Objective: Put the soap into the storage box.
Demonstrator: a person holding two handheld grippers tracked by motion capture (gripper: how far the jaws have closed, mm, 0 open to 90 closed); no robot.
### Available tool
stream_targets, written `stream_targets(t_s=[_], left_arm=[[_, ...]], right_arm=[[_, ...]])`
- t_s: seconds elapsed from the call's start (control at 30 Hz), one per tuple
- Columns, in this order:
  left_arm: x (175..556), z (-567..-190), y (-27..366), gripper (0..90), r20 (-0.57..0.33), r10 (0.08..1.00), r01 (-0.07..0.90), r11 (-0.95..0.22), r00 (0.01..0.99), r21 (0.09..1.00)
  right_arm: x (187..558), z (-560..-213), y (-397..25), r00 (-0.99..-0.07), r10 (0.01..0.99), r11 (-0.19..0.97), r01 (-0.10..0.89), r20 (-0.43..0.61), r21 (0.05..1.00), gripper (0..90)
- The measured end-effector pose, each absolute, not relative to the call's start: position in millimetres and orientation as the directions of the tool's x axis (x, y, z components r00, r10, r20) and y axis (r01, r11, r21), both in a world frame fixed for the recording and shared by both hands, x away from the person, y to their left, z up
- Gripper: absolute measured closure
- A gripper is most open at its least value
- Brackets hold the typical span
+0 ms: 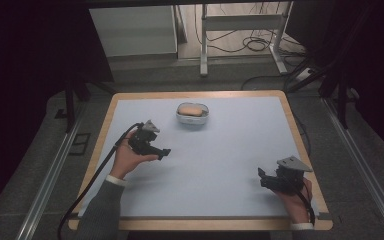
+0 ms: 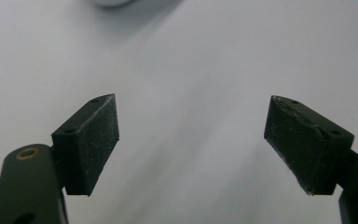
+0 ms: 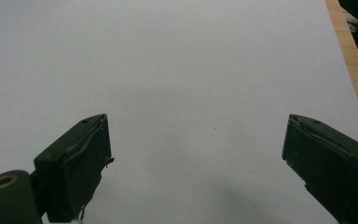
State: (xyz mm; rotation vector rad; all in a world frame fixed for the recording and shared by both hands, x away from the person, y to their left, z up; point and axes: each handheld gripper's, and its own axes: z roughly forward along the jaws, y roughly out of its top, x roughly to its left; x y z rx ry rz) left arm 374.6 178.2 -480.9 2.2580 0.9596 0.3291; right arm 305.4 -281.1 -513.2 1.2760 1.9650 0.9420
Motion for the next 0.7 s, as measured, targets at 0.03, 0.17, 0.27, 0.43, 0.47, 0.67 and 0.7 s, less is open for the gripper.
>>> stream_targets(t_s=[0.03,0.17,0.27,0.43,0.47,0.67,0.7], left_arm=[[369.7,-484.1,181.8,18.0,-0.028,0.718,0.552,-0.510,0.696,0.660],[353.2,-495.8,193.4,17.9,-0.039,0.740,0.572,-0.484,0.671,0.663],[342.4,-503.5,201.1,17.6,-0.052,0.750,0.583,-0.466,0.659,0.665],[332.5,-512.3,210.9,17.3,-0.069,0.764,0.596,-0.440,0.641,0.672],[332.6,-513.0,211.6,17.2,-0.063,0.765,0.597,-0.445,0.641,0.667],[333.2,-516.5,214.5,16.0,-0.060,0.774,0.603,-0.439,0.630,0.667],[333.3,-516.5,215.1,15.9,-0.063,0.774,0.603,-0.437,0.630,0.667]], right_arm=[[305.3,-513.1,-280.9,-0.353,0.929,0.283,0.498,-0.106,0.820,7.7],[305.0,-512.4,-280.3,-0.354,0.929,0.282,0.495,-0.106,0.822,7.6],[304.8,-511.8,-280.6,-0.351,0.930,0.279,0.494,-0.105,0.823,7.7],[304.8,-511.3,-280.8,-0.351,0.931,0.276,0.494,-0.101,0.824,7.7],[305.1,-511.3,-280.4,-0.352,0.930,0.277,0.494,-0.102,0.824,7.7],[309.5,-510.7,-276.7,-0.361,0.930,0.256,0.497,-0.071,0.829,7.6],[311.3,-510.3,-276.1,-0.362,0.930,0.255,0.498,-0.069,0.829,7.6]])
